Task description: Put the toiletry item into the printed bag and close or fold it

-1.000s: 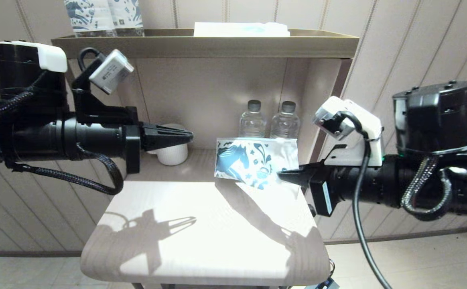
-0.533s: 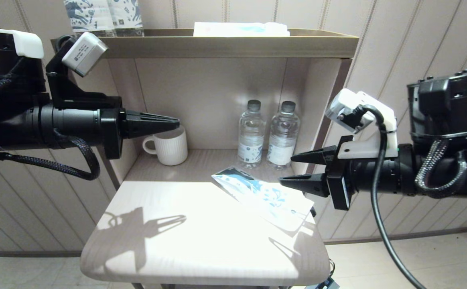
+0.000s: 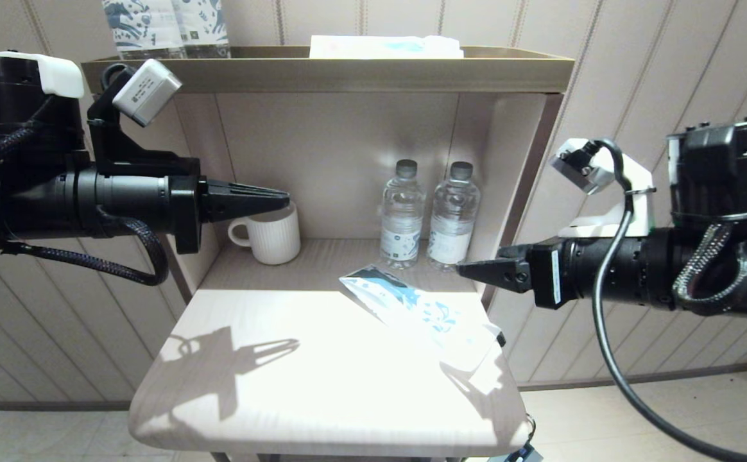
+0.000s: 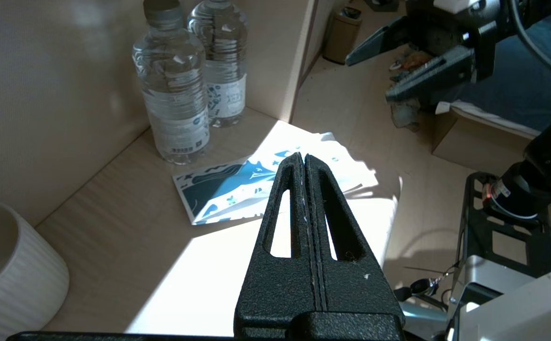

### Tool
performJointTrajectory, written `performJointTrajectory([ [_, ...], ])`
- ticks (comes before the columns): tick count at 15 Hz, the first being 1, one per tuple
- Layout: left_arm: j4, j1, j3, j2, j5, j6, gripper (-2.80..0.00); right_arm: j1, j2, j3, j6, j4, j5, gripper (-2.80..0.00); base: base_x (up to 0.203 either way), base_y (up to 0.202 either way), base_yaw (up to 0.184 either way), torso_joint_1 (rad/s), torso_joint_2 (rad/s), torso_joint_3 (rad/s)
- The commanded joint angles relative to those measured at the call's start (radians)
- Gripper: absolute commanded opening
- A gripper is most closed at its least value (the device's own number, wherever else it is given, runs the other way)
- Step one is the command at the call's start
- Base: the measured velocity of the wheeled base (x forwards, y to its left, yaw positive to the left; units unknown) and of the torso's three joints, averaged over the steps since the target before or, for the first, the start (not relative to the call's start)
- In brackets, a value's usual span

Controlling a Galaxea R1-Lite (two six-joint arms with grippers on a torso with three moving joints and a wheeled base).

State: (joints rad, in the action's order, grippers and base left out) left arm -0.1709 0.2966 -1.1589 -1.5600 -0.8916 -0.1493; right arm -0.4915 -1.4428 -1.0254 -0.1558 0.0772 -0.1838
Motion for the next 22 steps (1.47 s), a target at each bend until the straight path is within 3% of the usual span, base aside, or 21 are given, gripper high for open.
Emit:
performJointTrajectory([
  [1,0.001,0.001,0.0,-0.003,-0.004,0.0,-2.8,-0.002,0.037,0.017,-0.303,-0.051,0.04,0.0,0.0,0.0,0.0,0.0,0.0,0.0],
  [2,0.001,0.003,0.002,-0.003,-0.004,0.005,-2.8,-0.007,0.039,0.023,-0.41,-0.119,0.052,0.0,0.0,0.0,0.0,0.0,0.0,0.0],
  [5,0.003,0.003,0.002,0.002,0.003,0.022,-2.8,-0.011,0.025,0.063,-0.45,-0.167,0.061,0.0,0.0,0.0,0.0,0.0,0.0,0.0],
  [9,0.052,-0.002,0.088,0.096,0.078,0.052,-2.8,-0.032,0.107,0.112,-0.444,-0.17,0.074,0.0,0.0,0.0,0.0,0.0,0.0,0.0],
  [13,0.08,-0.048,0.253,0.321,0.159,0.053,-2.8,-0.114,0.271,0.184,-0.308,-0.188,0.225,0.0,0.0,0.0,0.0,0.0,0.0,0.0],
  [16,0.242,-0.128,0.299,0.563,0.28,0.081,-2.8,-0.12,0.461,0.183,-0.253,-0.328,0.307,0.0,0.0,0.0,0.0,0.0,0.0,0.0],
  [19,0.496,-0.247,0.319,0.793,0.4,0.138,-2.8,-0.118,0.69,0.179,-0.238,-0.507,0.474,0.0,0.0,0.0,0.0,0.0,0.0,0.0],
  [20,0.565,-0.266,0.338,0.866,0.449,0.155,-2.8,-0.091,0.766,0.184,-0.237,-0.558,0.526,0.0,0.0,0.0,0.0,0.0,0.0,0.0],
  [22,0.652,-0.283,0.394,0.995,0.509,0.174,-2.8,0.075,0.849,0.192,-0.234,-0.629,0.564,0.0,0.0,0.0,0.0,0.0,0.0,0.0],
])
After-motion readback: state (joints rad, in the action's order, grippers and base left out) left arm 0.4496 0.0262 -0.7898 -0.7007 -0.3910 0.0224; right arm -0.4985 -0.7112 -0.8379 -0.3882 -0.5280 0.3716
